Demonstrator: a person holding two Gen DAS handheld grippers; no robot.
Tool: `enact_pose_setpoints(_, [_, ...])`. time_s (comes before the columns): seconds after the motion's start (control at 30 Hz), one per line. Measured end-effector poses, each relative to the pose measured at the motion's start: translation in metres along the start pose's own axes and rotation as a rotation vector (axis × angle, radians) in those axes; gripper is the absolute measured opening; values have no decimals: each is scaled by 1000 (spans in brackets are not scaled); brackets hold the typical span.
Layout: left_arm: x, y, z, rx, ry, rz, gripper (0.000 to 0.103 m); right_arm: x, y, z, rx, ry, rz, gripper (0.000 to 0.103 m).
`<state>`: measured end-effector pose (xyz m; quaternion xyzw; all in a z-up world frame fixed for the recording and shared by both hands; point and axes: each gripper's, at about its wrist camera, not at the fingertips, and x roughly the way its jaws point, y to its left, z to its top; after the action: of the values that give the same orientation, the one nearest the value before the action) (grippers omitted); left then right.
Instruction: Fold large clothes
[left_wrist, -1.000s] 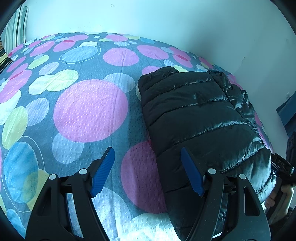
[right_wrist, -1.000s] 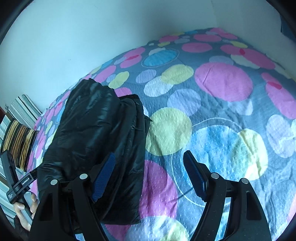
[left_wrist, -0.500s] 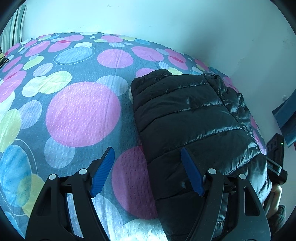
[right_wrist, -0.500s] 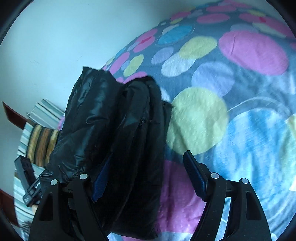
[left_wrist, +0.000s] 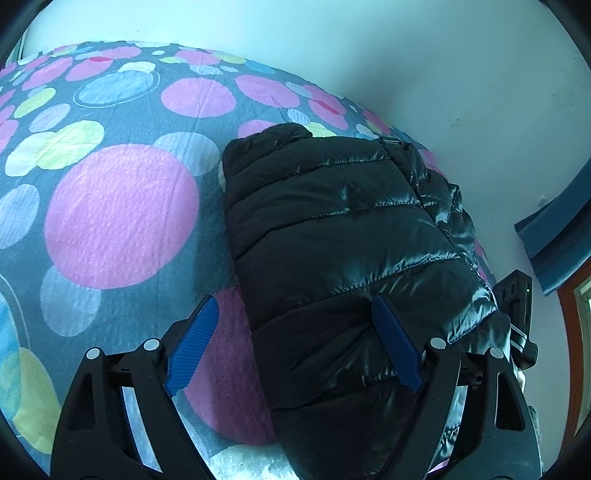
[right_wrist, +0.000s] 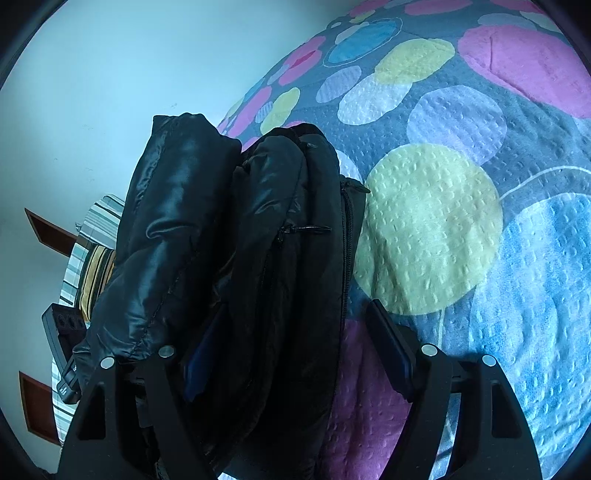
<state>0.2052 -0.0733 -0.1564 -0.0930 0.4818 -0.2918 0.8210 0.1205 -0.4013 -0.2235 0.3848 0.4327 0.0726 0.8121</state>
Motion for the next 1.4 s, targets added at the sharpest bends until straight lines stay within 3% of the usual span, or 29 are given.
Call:
enact_pose_setpoints(0.3, [19,-6,2,10,51,-79,86,21,3,6,-11,0,11,72])
enact_pose_setpoints(0.5, [30,-6,3,3,81,-128,86,32,6,8,-5,14,44,58])
enact_pose_setpoints(0.73, [34,-13,5,28,73,-130,87,38,11,10,-19,21,71,48])
enact_pose_setpoints(1.03, [16,-21,10,78,22,-120,79,42,26,10,-36,7,104,38])
enact_pose_setpoints(1.4, [-26,26,33,65,-54,-34,79,97,85,26,-106,42,159,33])
